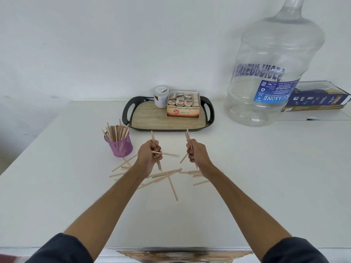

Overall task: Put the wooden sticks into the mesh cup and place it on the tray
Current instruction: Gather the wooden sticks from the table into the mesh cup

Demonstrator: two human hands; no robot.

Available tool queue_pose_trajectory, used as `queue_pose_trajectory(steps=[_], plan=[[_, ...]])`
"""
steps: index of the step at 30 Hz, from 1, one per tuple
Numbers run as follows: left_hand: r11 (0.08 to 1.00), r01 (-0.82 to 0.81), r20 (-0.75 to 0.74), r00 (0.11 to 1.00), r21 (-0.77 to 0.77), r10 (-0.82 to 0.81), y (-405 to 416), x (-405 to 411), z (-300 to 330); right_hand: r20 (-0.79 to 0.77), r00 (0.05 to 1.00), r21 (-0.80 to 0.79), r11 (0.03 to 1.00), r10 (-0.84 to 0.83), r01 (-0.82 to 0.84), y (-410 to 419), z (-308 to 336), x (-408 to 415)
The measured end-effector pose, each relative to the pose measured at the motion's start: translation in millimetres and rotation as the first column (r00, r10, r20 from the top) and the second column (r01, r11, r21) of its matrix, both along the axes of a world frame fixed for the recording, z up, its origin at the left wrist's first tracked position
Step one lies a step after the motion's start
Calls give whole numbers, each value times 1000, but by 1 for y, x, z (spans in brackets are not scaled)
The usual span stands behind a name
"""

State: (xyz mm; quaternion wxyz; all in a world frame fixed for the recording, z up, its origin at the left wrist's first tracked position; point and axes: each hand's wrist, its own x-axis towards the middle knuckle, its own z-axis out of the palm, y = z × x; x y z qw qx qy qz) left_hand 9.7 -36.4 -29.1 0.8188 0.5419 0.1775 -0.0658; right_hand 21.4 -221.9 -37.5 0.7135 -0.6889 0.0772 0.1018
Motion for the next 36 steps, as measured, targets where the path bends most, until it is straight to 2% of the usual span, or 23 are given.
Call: queue_pose_trajectory(steps=[4, 6, 9, 12, 16, 22, 26, 29, 32, 34, 36], plan=[[998, 4, 1, 1000, -56, -4, 1, -2, -1, 35, 994, -36, 994, -106, 107, 4, -1, -3], [1000, -8, 35, 999, 27, 7, 2, -1, -1, 68, 980, -67, 979, -188, 192, 7, -1, -4], [980, -51, 139, 990, 191, 25, -1, 0, -2, 131, 938, 0, 946, -321, 324, 12, 2, -5], [950, -114, 249, 968, 292, 39, -6, -3, -8, 241, 892, 17, 921, -382, 389, 19, -1, -10], [910, -175, 317, 947, 375, 52, -17, -17, -29, 359, 849, -4, 909, -388, 417, 28, -21, -26], [899, -186, 262, 961, 396, 84, -29, -34, -54, 299, 863, -43, 898, -407, 438, 31, -51, -36], [883, -212, 316, 946, 420, 77, -31, -34, -52, 359, 844, -57, 893, -398, 446, 31, -48, -36], [863, -183, 346, 938, 471, 10, -30, -34, -54, 378, 833, -43, 891, -405, 452, 31, -47, -36], [860, -111, 285, 958, 498, -41, -30, -39, -60, 335, 872, -88, 909, -358, 407, 33, -55, -42], [875, -87, 208, 978, 476, -16, -32, -41, -61, 317, 896, -130, 922, -310, 365, 34, -59, -46], [885, -86, 193, 981, 458, -5, -34, -40, -58, 280, 912, -121, 931, -301, 344, 36, -56, -45]])
